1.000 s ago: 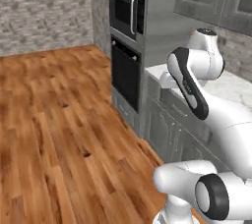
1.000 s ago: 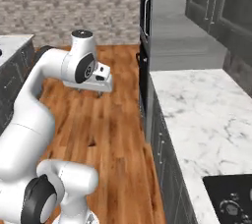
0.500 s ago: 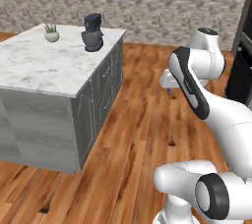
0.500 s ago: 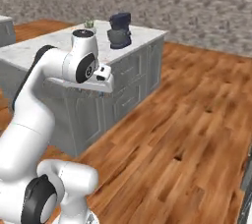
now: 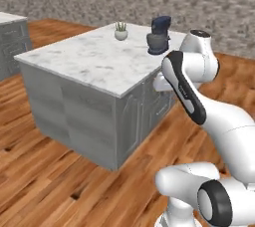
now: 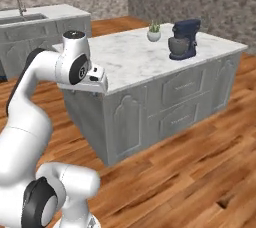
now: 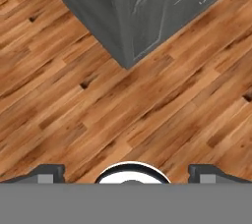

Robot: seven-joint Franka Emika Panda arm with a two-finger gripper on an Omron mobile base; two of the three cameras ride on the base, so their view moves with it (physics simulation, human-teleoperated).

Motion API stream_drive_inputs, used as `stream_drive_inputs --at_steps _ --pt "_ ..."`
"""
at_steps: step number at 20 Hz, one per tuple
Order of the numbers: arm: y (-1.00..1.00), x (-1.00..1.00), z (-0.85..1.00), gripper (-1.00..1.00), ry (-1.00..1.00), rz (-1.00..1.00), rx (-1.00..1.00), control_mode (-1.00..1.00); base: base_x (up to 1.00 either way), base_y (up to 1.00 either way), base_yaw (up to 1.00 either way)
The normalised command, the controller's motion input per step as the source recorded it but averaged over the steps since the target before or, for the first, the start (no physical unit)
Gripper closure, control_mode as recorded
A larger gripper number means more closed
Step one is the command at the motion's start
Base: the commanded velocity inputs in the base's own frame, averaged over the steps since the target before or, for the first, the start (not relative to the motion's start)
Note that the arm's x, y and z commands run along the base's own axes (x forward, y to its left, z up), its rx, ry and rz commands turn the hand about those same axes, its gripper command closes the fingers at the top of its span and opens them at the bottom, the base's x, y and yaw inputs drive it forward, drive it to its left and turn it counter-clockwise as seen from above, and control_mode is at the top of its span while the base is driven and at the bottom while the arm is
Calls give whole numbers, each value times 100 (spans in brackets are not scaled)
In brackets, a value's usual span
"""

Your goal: Navigate to the toaster.

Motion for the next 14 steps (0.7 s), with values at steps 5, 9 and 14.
stream_drive_inputs --at_steps 5,9,14 --pt "0 0 0 -100 0 0 0 100 37 -33 66" --pt "0 0 0 -100 0 0 0 100 2 0 86" --pt "0 0 0 -100 0 0 0 100 11 0 84"
